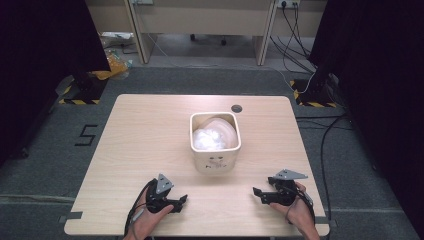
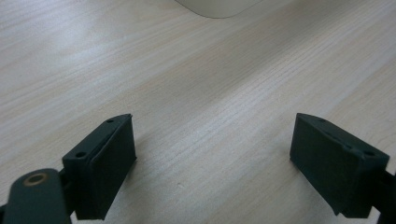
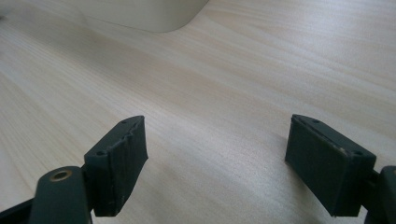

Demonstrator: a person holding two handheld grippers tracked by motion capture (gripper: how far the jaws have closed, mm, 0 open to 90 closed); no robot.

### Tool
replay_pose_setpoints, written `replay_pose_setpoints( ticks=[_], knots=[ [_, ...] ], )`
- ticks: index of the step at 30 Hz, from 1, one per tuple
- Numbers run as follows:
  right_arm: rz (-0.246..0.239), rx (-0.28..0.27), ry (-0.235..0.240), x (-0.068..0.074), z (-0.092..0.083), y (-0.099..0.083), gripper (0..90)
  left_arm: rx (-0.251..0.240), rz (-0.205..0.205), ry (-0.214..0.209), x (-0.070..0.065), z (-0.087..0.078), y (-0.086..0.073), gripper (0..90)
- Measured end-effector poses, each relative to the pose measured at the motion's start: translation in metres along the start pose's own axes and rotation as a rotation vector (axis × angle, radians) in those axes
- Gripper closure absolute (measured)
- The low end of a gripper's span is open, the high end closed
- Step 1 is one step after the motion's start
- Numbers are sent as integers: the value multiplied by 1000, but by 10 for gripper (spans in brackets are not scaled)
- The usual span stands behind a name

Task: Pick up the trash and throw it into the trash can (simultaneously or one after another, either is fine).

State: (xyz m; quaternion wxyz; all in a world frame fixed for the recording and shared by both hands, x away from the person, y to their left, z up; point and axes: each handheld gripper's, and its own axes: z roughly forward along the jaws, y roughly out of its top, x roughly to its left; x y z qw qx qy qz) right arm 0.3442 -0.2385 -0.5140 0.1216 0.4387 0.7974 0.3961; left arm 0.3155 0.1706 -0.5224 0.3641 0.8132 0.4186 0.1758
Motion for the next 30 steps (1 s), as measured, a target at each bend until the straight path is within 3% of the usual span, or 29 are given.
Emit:
replay_pose_setpoints(
  ticks=[9, 21, 30],
  knots=[
    [-73, 7, -32, 5, 1, -3, 189, 0, 0, 0, 0, 0, 0, 133],
    [-116, 27, -59, 10, 3, -2, 166, -4, -4, 0, 0, 0, 0, 133],
    [-115, 26, -58, 10, 3, -2, 164, -4, -4, -1, 0, 0, 0, 133]
  ],
)
